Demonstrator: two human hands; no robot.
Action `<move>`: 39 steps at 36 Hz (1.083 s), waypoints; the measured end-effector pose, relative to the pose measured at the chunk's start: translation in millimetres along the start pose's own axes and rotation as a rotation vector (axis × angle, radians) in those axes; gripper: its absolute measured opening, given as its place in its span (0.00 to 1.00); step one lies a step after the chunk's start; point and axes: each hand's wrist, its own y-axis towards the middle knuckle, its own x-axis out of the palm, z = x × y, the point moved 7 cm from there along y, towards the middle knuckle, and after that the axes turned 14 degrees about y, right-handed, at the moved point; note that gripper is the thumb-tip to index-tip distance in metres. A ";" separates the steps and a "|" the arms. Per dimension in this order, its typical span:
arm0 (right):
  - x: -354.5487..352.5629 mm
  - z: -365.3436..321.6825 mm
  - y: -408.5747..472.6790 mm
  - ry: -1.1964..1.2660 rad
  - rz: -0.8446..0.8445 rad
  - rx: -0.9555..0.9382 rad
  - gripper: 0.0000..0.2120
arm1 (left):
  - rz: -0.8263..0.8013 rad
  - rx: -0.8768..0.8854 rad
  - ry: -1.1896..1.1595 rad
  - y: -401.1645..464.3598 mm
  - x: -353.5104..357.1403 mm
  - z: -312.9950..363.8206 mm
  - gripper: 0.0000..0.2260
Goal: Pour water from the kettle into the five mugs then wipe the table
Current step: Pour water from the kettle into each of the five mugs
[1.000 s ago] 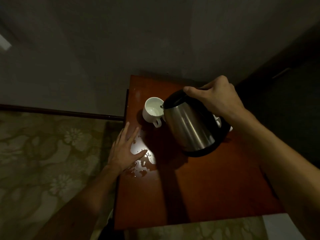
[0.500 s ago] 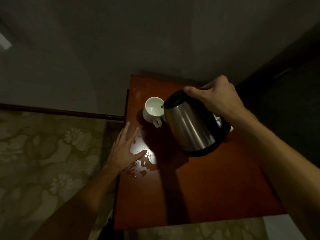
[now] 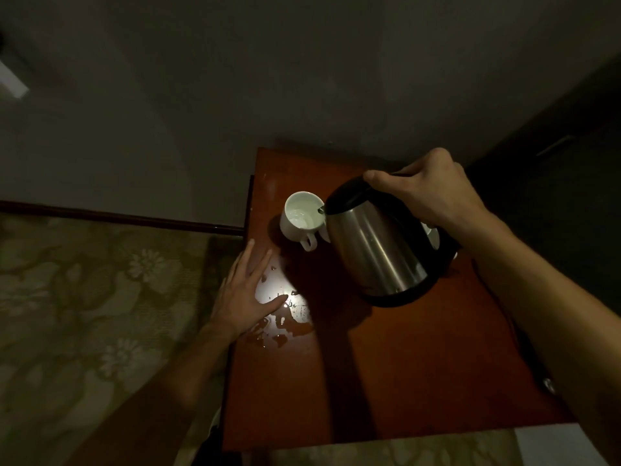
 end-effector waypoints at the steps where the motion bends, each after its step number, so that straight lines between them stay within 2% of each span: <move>1: -0.7 -0.3 0.1 -0.001 -0.001 -0.004 0.25 | 0.002 0.001 0.000 -0.1 -0.2 0.2 0.46; 39: -17.0 -4.4 6.6 0.036 -0.039 -0.023 0.21 | -0.022 -0.006 -0.015 -0.2 -1.4 1.1 0.47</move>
